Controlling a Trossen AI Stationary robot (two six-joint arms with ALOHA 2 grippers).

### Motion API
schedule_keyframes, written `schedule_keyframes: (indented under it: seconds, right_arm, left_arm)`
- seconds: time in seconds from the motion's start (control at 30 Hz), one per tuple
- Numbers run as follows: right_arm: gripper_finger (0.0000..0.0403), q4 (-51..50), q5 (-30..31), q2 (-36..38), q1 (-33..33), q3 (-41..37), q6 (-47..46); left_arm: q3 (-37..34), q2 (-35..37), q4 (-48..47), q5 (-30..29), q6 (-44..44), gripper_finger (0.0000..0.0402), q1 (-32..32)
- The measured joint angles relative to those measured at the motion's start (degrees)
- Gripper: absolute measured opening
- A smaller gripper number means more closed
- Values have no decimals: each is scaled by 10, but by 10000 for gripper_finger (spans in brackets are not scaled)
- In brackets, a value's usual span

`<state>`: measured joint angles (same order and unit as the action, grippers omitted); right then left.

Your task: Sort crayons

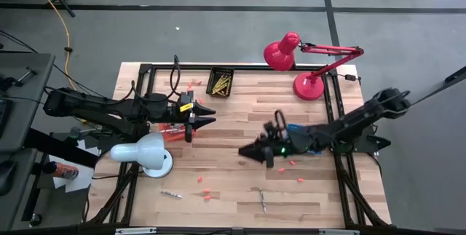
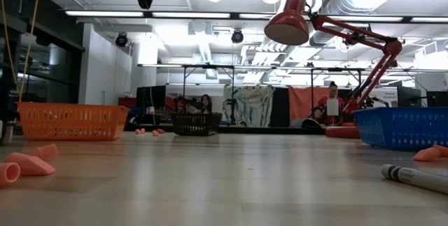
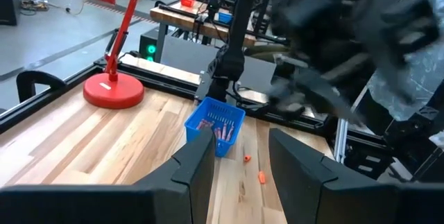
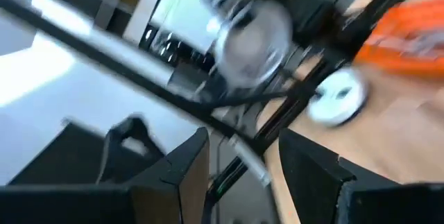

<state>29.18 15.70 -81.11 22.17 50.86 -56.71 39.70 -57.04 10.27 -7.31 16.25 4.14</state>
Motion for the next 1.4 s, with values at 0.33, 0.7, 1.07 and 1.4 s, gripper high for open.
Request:
schedule_keyframes:
  seconds: [0.33, 0.7, 1.07, 1.4]
  right_arm:
    - [167, -433, -159, -131, 85, 310, -73]
    - [167, -929, -86, -308, 132, 553, -348]
    - [167, -901, -208, -414, 131, 522, -450]
    - [167, -849, -219, -428, 104, 441, -434]
  left_arm:
    - [0, 0, -4, 0, 0, 124, 0]
    - [0, 0, -25, 0, 0, 124, 0]
    - [0, 0, -31, 1, 0, 124, 0]
    - [0, 0, -31, 1, 0, 124, 0]
